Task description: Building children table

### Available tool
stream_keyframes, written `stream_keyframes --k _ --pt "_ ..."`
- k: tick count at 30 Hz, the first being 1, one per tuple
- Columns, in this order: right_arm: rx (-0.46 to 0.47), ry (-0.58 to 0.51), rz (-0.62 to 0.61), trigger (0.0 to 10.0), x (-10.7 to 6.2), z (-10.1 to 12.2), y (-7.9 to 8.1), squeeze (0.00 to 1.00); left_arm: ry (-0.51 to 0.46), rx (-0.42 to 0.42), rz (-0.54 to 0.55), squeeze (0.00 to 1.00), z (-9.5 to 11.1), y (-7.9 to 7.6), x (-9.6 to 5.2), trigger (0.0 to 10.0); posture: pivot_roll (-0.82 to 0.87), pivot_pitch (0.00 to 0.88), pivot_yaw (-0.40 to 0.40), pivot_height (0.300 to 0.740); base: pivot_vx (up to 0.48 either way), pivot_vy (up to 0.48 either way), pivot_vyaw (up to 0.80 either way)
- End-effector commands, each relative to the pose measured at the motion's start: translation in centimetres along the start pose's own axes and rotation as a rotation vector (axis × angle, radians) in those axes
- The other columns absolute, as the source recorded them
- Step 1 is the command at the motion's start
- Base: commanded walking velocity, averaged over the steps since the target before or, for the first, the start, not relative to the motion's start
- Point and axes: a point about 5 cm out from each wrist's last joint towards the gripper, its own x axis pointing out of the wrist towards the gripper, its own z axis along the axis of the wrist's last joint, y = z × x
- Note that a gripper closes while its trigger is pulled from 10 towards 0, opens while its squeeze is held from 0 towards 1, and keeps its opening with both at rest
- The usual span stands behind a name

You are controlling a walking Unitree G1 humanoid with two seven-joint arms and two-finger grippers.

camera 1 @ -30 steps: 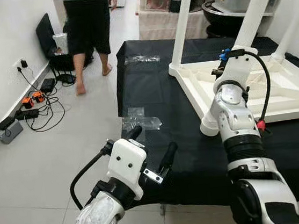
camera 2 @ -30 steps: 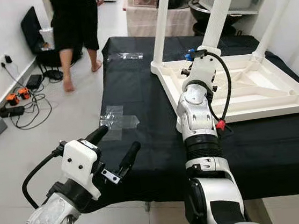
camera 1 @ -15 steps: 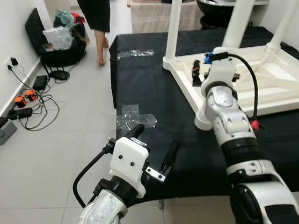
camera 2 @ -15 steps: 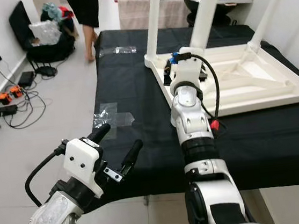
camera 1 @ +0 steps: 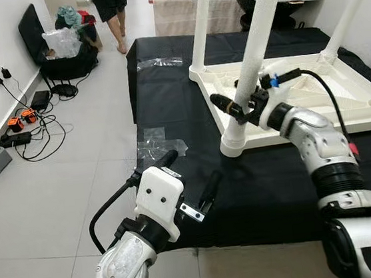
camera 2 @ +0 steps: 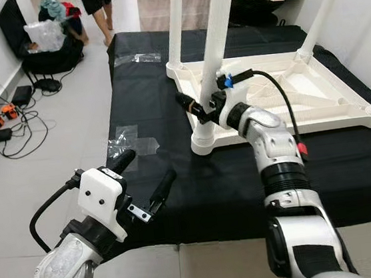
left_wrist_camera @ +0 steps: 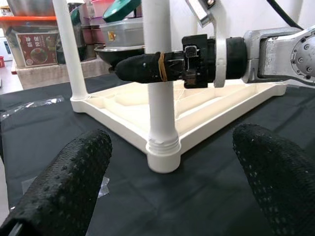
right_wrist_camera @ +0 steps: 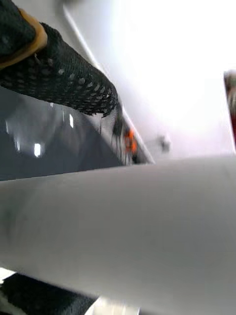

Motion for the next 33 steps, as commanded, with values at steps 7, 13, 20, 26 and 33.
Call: stream_keyframes --k 7,13,20,26,33 --pt "0.062 -0.007 0.182 10.0 1.9 -0.5 2.2 0.0 0.005 0.0 0.0 0.0 -0.1 0.0 0.0 10.0 0.09 0.079 -0.105 0.74 0.0 0.0 0.0" --pt "0.027 -0.033 0.201 0.8 4.1 0.0 3.0 0.0 0.005 0.002 0.003 0.0 -0.1 0.0 -0.1 10.0 0.1 0.08 -0.11 0.74 0.0 0.0 0.0" --pt "0.023 -0.048 0.201 0.0 4.3 0.1 3.1 0.0 0.005 0.002 0.005 0.0 -0.1 0.0 -0.1 10.0 0.1 0.081 -0.11 0.74 0.0 0.0 0.0" --pt "0.001 0.005 -0.352 0.0 2.1 -0.8 -1.5 0.0 0.004 0.007 0.009 0.0 -0.2 0.1 0.0 10.0 0.08 0.085 -0.103 0.74 0.0 0.0 0.0" --pt "-0.098 0.044 -0.993 0.0 -2.5 -0.8 -5.4 0.0 0.002 0.006 0.003 0.0 -0.2 0.1 0.1 10.0 0.08 0.085 -0.107 0.74 0.0 0.0 0.0"
